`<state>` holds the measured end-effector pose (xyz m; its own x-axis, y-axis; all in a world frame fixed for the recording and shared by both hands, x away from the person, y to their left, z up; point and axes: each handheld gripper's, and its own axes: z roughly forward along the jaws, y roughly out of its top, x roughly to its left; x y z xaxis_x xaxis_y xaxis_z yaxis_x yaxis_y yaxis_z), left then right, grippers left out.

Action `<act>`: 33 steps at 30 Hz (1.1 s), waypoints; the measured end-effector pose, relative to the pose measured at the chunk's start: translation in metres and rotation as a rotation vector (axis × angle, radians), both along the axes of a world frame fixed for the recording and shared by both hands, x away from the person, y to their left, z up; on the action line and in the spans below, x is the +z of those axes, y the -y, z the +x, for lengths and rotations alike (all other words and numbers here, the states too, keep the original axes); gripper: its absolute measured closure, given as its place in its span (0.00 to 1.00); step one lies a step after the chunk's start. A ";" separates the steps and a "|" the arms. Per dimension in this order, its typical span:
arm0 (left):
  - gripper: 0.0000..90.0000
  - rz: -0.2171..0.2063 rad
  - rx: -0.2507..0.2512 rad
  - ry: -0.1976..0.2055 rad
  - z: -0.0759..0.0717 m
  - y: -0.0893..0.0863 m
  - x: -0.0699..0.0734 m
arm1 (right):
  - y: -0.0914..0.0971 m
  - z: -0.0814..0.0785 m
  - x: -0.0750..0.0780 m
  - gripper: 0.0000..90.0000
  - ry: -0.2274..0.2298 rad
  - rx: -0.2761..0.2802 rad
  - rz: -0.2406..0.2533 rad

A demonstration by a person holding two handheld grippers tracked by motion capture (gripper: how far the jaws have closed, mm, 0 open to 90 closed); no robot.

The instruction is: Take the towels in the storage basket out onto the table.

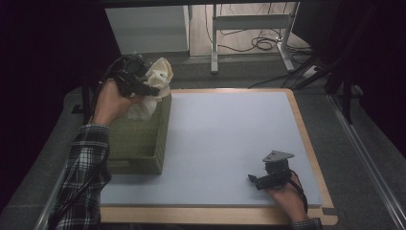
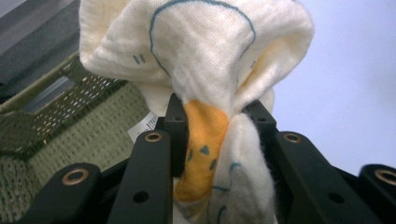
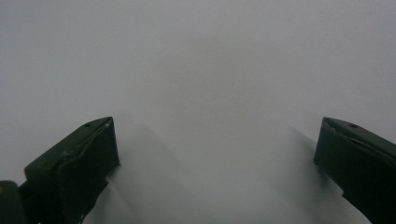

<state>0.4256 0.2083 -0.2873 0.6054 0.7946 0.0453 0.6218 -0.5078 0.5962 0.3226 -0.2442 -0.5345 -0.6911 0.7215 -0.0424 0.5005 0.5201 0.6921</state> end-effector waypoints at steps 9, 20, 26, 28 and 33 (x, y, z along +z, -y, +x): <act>0.77 -0.008 -0.060 0.015 0.003 0.031 0.008 | 0.000 0.000 0.000 0.00 0.000 0.001 0.000; 0.77 -0.017 -0.141 0.021 0.010 0.084 0.011 | 0.000 0.000 0.000 0.00 0.000 0.000 0.000; 0.76 -0.014 -0.199 0.015 0.016 0.113 -0.003 | 0.000 0.000 0.000 0.00 0.000 0.000 0.000; 0.76 -0.021 -0.216 0.006 0.018 0.123 -0.011 | 0.000 0.000 0.000 0.00 0.000 0.001 0.000; 0.76 -0.033 -0.251 -0.030 0.022 0.147 -0.040 | 0.000 0.000 0.000 0.00 -0.003 0.003 0.001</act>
<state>0.4473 0.0610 -0.3271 0.7847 0.6199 0.0007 0.4964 -0.6290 0.5983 0.3227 -0.2444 -0.5345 -0.6934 0.7195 -0.0402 0.5007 0.5212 0.6911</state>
